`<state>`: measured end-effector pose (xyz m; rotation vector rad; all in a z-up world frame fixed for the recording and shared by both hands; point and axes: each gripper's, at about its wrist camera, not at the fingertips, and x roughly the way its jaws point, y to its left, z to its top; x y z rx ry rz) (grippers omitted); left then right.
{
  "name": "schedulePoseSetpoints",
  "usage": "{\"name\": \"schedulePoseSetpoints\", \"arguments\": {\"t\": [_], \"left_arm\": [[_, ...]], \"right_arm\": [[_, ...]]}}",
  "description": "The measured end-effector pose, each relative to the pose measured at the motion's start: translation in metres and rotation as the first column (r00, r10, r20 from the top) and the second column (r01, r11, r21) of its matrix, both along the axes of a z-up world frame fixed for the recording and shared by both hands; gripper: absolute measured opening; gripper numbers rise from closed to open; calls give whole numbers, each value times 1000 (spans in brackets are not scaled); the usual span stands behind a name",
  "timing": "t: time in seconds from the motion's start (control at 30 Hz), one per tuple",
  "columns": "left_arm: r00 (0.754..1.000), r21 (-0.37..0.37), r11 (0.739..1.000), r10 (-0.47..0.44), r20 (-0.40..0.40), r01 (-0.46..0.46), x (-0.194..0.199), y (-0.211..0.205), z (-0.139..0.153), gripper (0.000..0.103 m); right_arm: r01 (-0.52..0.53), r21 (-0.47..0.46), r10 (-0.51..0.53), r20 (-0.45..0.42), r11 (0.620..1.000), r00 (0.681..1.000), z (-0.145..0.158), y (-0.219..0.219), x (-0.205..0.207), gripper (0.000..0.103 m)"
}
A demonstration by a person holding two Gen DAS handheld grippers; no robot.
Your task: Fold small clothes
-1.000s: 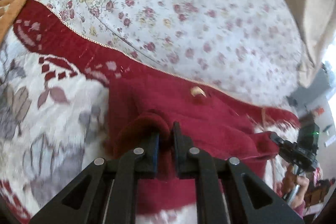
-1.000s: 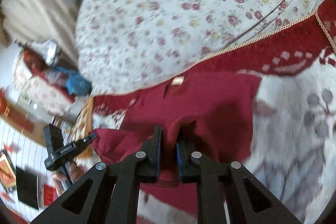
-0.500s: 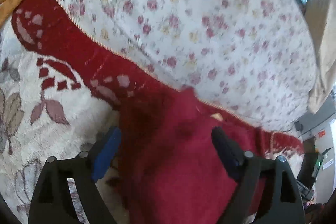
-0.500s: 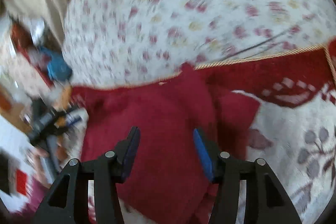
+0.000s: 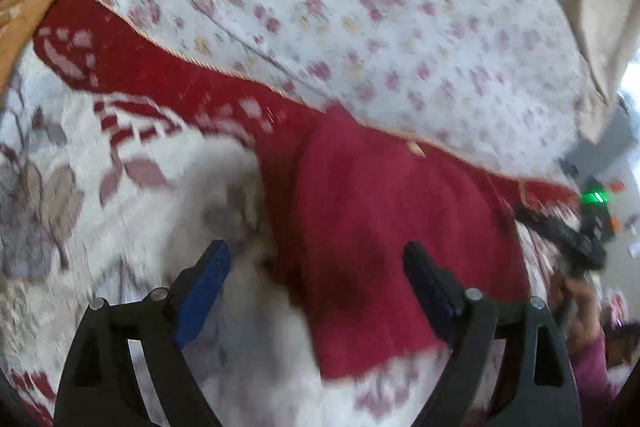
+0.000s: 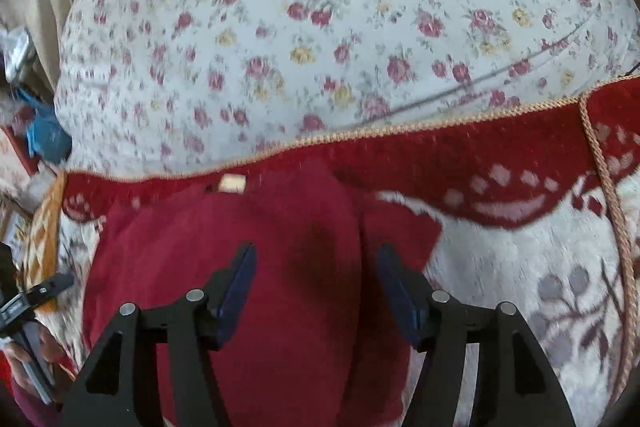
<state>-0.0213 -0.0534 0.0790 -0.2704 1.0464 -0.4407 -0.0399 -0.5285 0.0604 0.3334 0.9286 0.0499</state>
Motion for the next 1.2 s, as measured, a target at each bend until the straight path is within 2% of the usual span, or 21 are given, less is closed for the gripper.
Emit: {"name": "schedulePoseSetpoints", "arguments": {"t": [0.1, 0.2, 0.37, 0.4, 0.43, 0.47, 0.5, 0.6, 0.7, 0.77, 0.83, 0.9, 0.97, 1.0, 1.03, 1.07, 1.1, 1.17, 1.2], "left_arm": [[996, -43, 996, -76, -40, 74, -21, 2, -11, 87], [987, -11, 989, -146, -64, 146, -32, -7, -26, 87], [977, -59, 979, -200, -80, 196, -37, -18, -40, 87], [973, -53, 977, -210, -94, 206, -36, -21, -44, 82], [971, -44, 976, -217, -102, 213, -34, -25, -46, 73], [968, -19, 974, -227, -110, 226, -32, -29, -49, 47], [965, 10, 971, -238, -108, 240, -30, -32, -49, 29], [964, 10, 967, -251, -83, 253, -27, -31, -37, 18], [974, 23, 974, -224, -36, 225, -23, -20, -25, 16], [979, 37, 981, -185, -80, 189, -17, -15, -36, 16], [973, 34, 984, -170, -156, 177, -13, -18, -55, 17], [976, 61, 982, -168, -136, 178, -15, -22, -56, 17], [978, 72, 980, -175, -117, 184, -17, -22, -51, 18], [978, 69, 981, -171, -121, 181, -17, -21, -51, 20], [978, 71, 982, -166, -126, 176, -17, -20, -52, 21], [978, 75, 982, -163, -129, 173, -16, -19, -53, 23], [978, 78, 981, -164, -129, 175, -16, -19, -53, 23], [978, 79, 981, -167, -125, 178, -16, -20, -51, 23], [978, 83, 980, -169, -123, 179, -16, -20, -51, 24]], "right_arm": [[-21, -17, 21, -11, 1000, 1000, -6, 7, -11, 68], [-12, -15, 12, -25, 1000, 1000, -15, 11, -8, 68], [40, 14, -40, -21, 999, 999, -21, 6, -2, 68], [41, 12, -41, -29, 999, 999, -23, 8, 0, 66], [36, -10, -36, -37, 999, 999, -25, 10, 2, 45], [33, -49, -35, -45, 998, 998, -27, 13, 4, 30], [31, -62, -34, -49, 998, 998, -27, 13, 5, 10], [32, -26, -33, -29, 999, 999, -18, 6, 2, 9], [35, -51, -33, 30, 998, 999, 3, 2, -7, 8], [55, -124, -52, 31, 991, 998, 4, 3, -8, 8], [55, -119, -59, -29, 991, 998, -11, 2, 0, 8], [64, -89, -71, -80, 994, 994, -22, -1, 4, 9], [117, -29, -118, -40, 993, 992, -11, -9, 5, 19], [144, -14, -145, -8, 989, 989, -3, -12, 7, 39], [172, -22, -171, 18, 985, 985, 5, -13, 12, 69], [186, -35, -185, 34, 982, 982, 9, -12, 16, 78], [185, -58, -182, 45, 981, 982, 12, -10, 26, 81], [132, -139, -139, -40, 982, 990, -1, -2, 61, 81], [115, -155, -132, -106, 981, 986, -14, 0, 77, 74]]}}
